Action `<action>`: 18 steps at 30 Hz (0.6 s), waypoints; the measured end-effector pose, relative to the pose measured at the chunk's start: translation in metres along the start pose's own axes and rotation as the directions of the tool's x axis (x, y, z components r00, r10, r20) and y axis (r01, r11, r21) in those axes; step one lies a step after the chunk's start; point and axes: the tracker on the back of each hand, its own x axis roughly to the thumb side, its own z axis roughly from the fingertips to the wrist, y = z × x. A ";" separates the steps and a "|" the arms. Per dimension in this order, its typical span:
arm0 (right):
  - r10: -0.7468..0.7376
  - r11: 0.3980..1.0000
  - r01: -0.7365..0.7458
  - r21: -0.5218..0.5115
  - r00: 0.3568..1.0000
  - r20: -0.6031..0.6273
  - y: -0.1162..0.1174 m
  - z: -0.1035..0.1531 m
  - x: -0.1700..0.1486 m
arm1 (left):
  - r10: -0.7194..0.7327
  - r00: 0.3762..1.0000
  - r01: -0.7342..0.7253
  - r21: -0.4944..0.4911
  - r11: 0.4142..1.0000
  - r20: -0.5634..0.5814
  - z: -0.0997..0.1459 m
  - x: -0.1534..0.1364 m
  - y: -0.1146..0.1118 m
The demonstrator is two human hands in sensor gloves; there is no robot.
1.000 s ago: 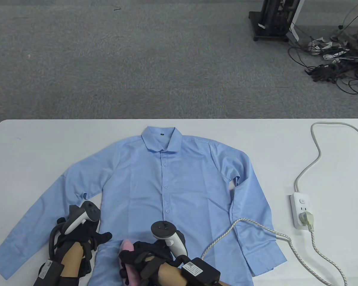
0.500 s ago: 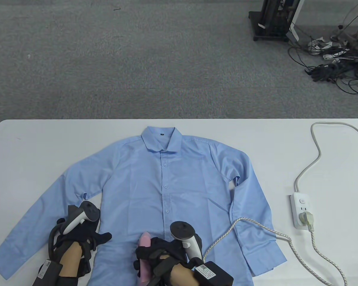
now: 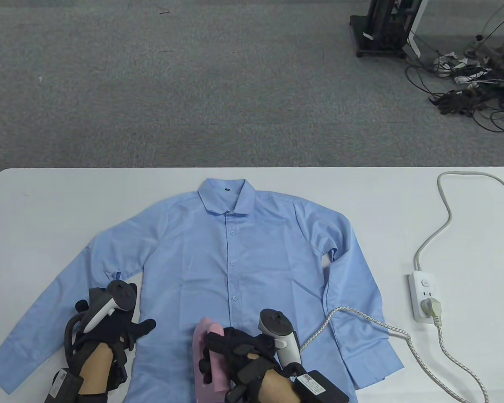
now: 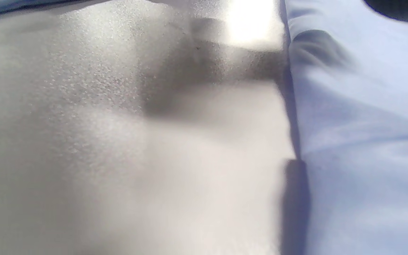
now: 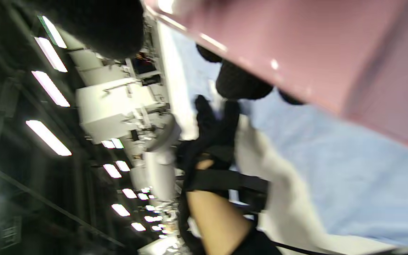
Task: Iron long-sleeve shirt with electric iron on table
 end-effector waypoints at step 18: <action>0.623 0.441 -0.257 -0.860 0.777 0.087 -0.190 0.116 0.147 | -0.098 0.982 0.111 -0.075 0.991 0.161 0.002 0.038 -0.017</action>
